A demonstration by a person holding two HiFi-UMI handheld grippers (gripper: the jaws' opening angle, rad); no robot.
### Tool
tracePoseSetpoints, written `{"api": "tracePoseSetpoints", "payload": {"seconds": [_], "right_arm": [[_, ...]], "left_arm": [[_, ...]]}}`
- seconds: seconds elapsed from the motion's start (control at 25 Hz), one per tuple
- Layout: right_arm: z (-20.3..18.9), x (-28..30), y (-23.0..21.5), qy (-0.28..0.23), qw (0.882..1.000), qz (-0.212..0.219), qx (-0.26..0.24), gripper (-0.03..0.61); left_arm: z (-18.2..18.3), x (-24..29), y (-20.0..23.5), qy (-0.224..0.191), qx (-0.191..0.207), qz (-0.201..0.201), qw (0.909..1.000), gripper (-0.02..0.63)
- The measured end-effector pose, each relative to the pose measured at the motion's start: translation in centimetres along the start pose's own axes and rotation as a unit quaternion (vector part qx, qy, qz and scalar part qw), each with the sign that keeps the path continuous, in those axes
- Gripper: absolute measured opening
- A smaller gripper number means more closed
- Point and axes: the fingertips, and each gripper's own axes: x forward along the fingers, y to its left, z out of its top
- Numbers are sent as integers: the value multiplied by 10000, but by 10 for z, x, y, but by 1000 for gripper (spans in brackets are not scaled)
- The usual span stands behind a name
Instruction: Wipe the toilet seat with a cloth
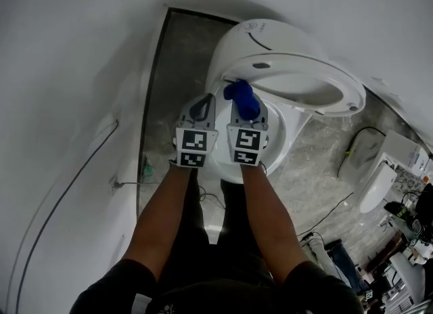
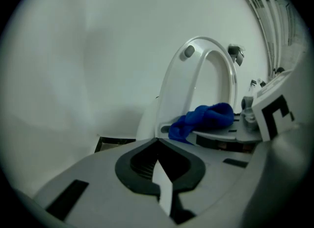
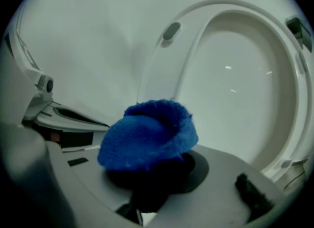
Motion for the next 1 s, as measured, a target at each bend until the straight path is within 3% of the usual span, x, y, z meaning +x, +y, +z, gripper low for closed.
{"api": "tracePoseSetpoints", "payload": {"seconds": [0.2, 0.4, 0.52, 0.72, 0.84, 0.96, 1.0], "right_arm": [[50, -24, -8, -394, 9991, -138, 26, 97], [96, -47, -18, -737, 9968, -296, 15, 97], [115, -61, -27, -871, 9951, -462, 121, 97], [139, -86, -39, -969, 9930, -636, 215, 97], [150, -100, -45, -1057, 9919, -667, 231, 97], [157, -118, -53, -1134, 9906, -737, 215, 97], [157, -125, -56, -1149, 9903, -753, 226, 97]], "left_arm": [[32, -12, -6, -135, 118, -65, 9998, 9], [63, -31, -17, -313, 482, -188, 9982, 9], [78, -37, -24, -344, 862, -205, 9955, 9], [109, -49, -38, -518, 1032, -289, 9929, 9], [127, -51, -46, -623, 1421, -246, 9876, 11], [144, -49, -57, -656, 2059, -229, 9761, 19], [150, -48, -62, -665, 2267, -257, 9713, 50]]}}
